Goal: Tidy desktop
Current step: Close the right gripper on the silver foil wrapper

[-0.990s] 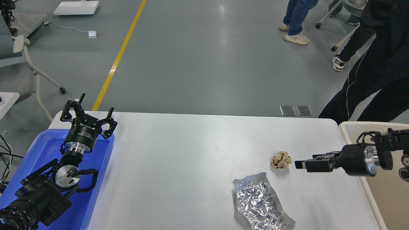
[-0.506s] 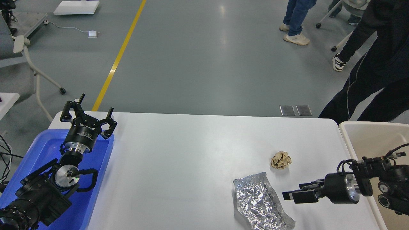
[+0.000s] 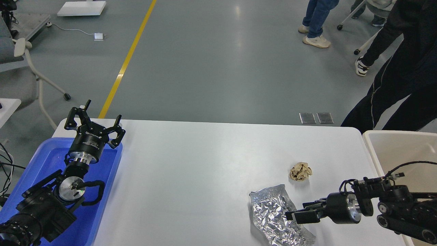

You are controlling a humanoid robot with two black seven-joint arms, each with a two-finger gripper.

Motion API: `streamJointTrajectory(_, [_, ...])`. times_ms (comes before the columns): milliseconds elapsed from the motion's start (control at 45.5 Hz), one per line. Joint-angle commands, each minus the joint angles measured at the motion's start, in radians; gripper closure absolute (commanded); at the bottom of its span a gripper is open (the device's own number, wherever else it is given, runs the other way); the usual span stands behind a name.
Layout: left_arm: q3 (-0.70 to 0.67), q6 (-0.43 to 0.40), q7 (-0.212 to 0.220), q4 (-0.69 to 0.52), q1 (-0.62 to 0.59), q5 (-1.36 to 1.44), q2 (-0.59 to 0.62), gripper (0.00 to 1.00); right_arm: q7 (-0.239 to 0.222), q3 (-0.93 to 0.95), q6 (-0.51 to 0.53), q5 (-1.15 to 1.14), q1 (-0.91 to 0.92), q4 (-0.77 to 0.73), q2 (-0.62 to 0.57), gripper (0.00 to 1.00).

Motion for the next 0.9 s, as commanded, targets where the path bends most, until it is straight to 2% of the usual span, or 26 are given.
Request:
streamJointTrajectory(0, [0.0,0.0,0.0,0.0,0.0,0.0,0.0,0.0,0.0,-0.002,-0.013,0.002,-0.02,-0.072,0.057,0.01])
streamJointTrajectory(418, [0.0,0.0,0.0,0.0,0.0,0.0,0.0,0.0,0.001,-0.02,-0.057,0.0,-0.044,-0.106,0.057,0.01])
streamJointTrajectory(638, [0.0,0.001,0.0,0.0,0.0,0.0,0.0,0.0,0.003,-0.02,-0.105,0.0,-0.072,-0.121,0.057,0.05])
streamJointTrajectory(880, [0.0,0.0,0.0,0.0,0.0,0.0,0.0,0.0,0.006,-0.02,-0.108,0.002,-0.078,-0.121,0.057,0.08])
